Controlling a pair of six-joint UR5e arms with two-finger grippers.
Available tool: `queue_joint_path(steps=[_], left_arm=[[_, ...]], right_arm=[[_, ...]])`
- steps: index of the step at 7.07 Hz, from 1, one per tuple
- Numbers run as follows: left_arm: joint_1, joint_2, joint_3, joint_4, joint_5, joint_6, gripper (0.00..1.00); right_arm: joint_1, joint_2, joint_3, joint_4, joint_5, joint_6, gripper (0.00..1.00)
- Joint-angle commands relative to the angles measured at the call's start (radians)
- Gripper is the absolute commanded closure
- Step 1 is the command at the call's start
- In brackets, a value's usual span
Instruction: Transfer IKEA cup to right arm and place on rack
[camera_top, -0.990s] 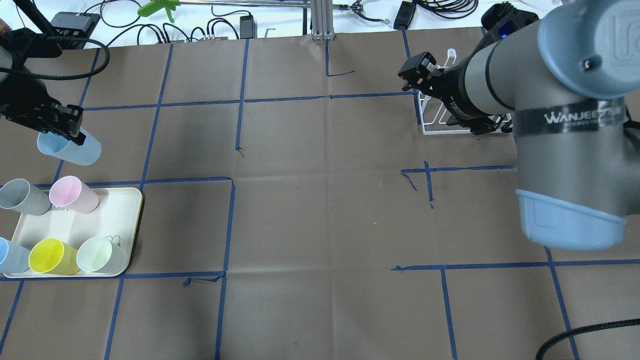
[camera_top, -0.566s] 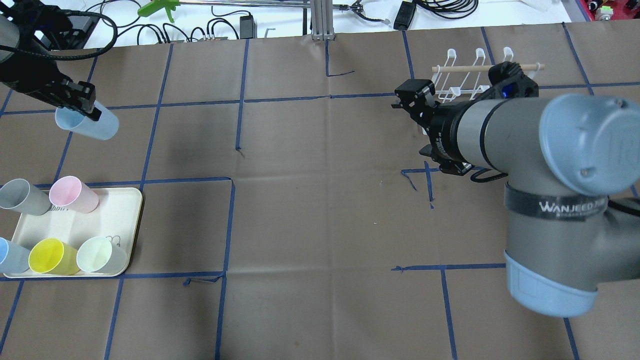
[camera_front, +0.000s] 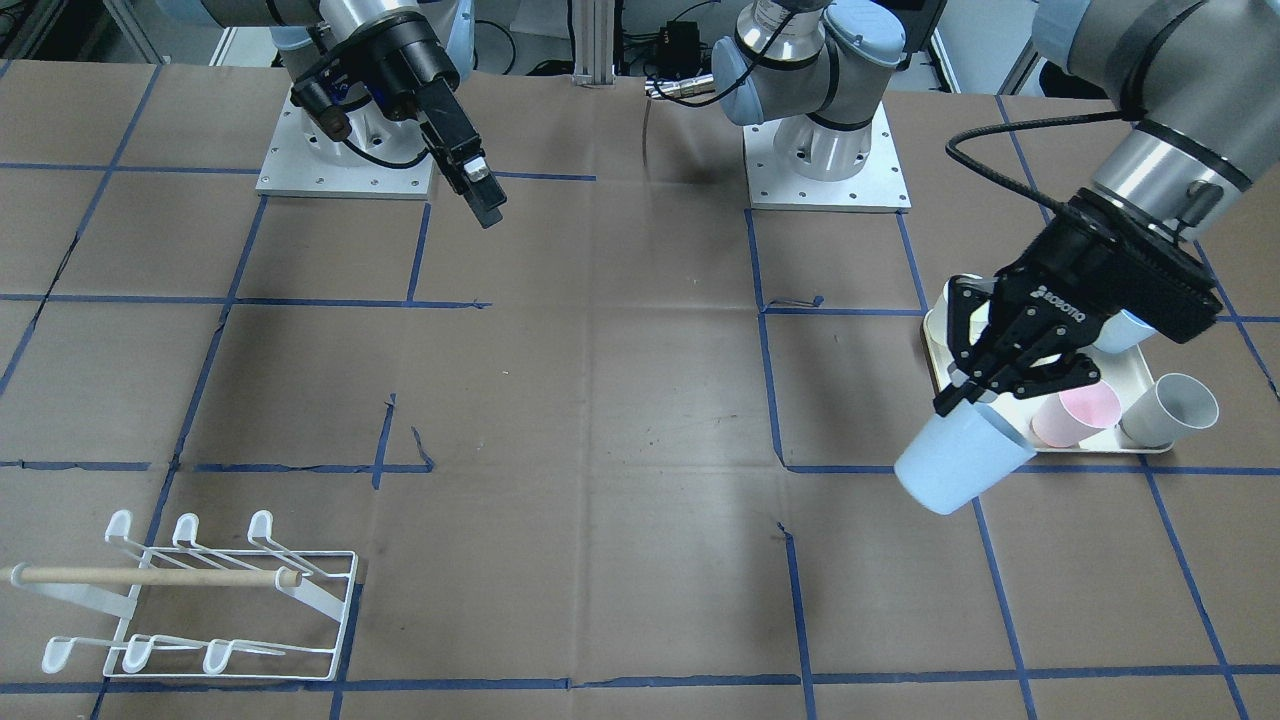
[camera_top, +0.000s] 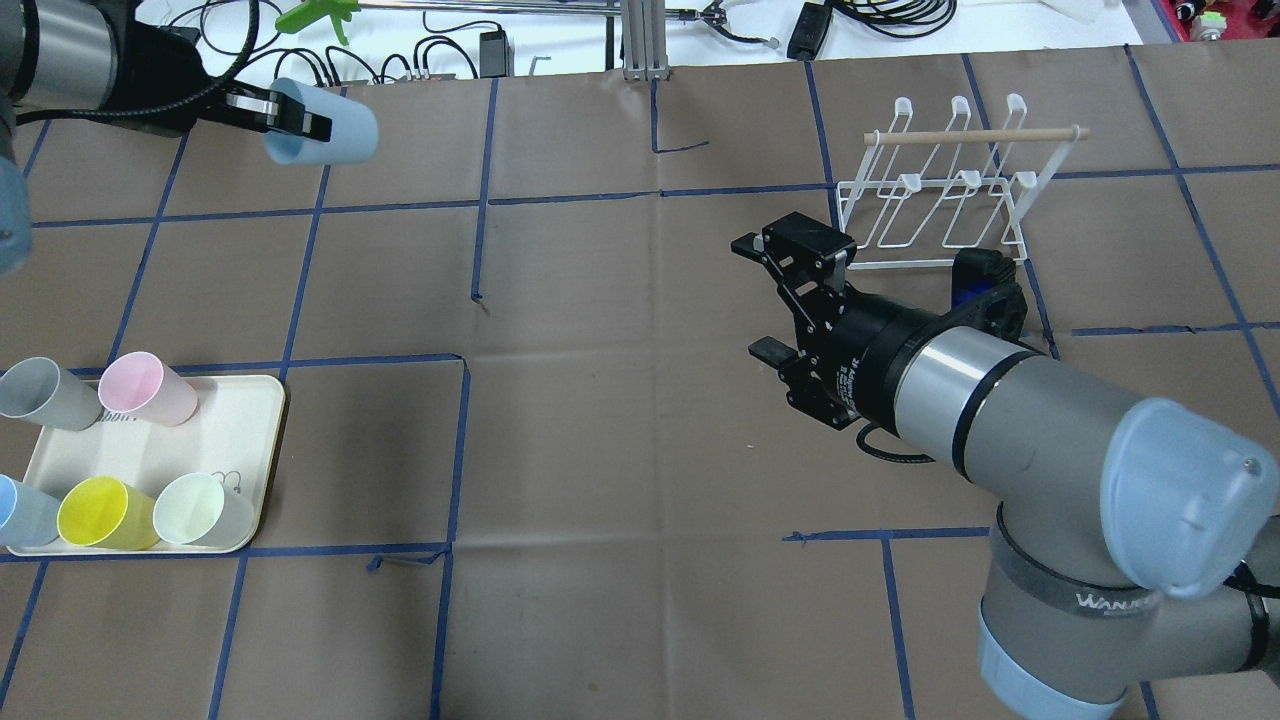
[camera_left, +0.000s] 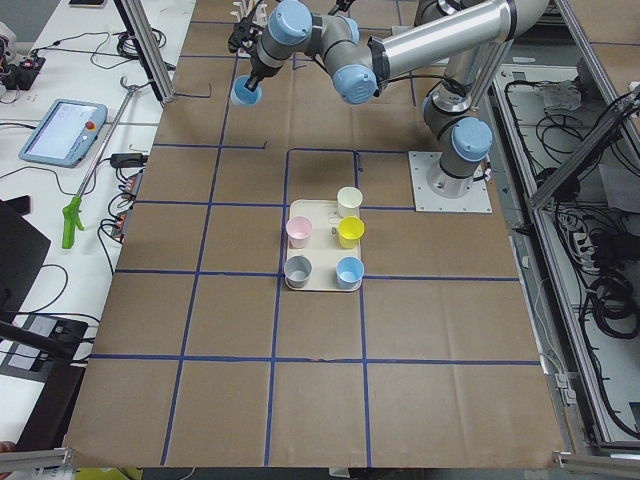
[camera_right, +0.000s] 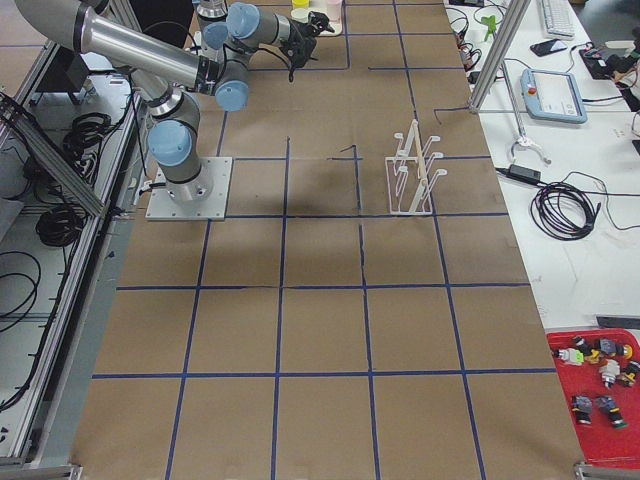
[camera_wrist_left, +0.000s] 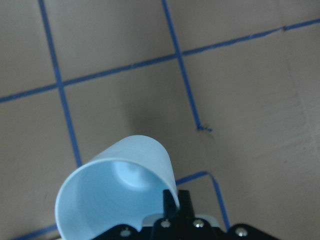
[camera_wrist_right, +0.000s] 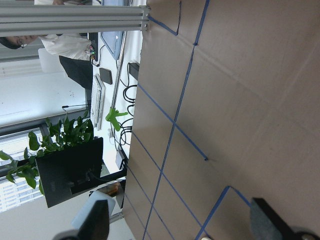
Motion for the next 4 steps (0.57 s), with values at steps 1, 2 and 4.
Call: queue_joint_path(steps=[1,2,4], left_arm=[[-0.044,-0.004,-0.173,0.329,-0.280,0.007,1.00],[-0.048,-0.018,-0.245,0.452,-0.398,0.009,1.00],[-0.049,-0.036,-0.405,0.688,-0.537,0.007,1.00]], right_arm=[[0.000,-0.009,-0.001,-0.012,0.088,0.039,0.00],[-0.002,-0.012,-0.002,-0.015,0.082,0.038,0.00],[-0.003,-0.011,-0.002,-0.015,0.085,0.038,0.00]])
